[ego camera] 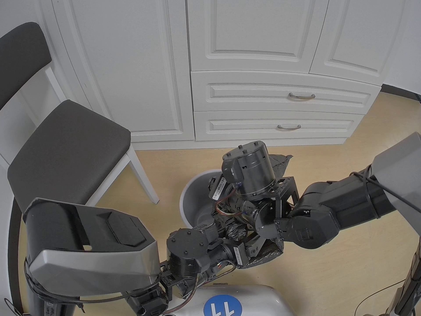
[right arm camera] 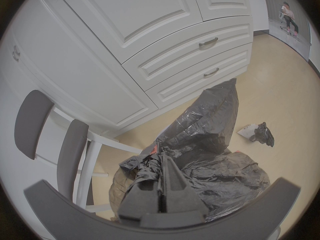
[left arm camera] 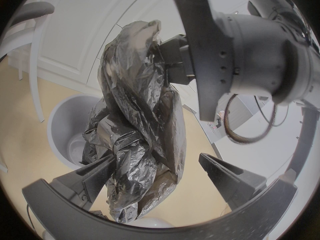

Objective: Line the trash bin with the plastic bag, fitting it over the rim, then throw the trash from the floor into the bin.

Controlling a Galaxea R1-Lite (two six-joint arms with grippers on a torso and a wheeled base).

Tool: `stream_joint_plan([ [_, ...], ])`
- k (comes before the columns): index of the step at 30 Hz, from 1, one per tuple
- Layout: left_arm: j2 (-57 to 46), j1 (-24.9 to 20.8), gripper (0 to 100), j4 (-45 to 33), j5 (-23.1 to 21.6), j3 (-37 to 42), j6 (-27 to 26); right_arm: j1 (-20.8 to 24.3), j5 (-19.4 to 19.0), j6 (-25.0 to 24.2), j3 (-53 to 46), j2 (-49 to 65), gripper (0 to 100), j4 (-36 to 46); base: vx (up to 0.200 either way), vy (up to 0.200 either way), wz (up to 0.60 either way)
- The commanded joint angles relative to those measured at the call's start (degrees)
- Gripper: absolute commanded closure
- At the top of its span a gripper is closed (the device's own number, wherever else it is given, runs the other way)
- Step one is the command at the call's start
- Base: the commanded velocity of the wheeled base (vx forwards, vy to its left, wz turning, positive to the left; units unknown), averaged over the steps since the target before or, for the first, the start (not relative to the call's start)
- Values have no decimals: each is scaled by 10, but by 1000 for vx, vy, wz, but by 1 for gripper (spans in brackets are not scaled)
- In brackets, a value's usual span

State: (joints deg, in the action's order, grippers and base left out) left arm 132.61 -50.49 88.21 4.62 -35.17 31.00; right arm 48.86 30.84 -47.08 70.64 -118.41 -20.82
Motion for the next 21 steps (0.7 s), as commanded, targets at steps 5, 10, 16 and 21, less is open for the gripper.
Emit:
stream_joint_plan([
  [5,52,-11,0,-1,61,-73,34,9,2,-12,9,-2,100,16,0,0,0],
  [10,63,-11,0,-1,68,-88,35,9,11,-12,13,-2,100,18,0,0,0],
  [16,70,-14,0,-1,87,-109,39,9,11,-12,13,0,100,18,0,0,0],
  [21,76,-14,100,-1,105,-121,39,8,12,-12,13,0,100,18,0,0,0],
])
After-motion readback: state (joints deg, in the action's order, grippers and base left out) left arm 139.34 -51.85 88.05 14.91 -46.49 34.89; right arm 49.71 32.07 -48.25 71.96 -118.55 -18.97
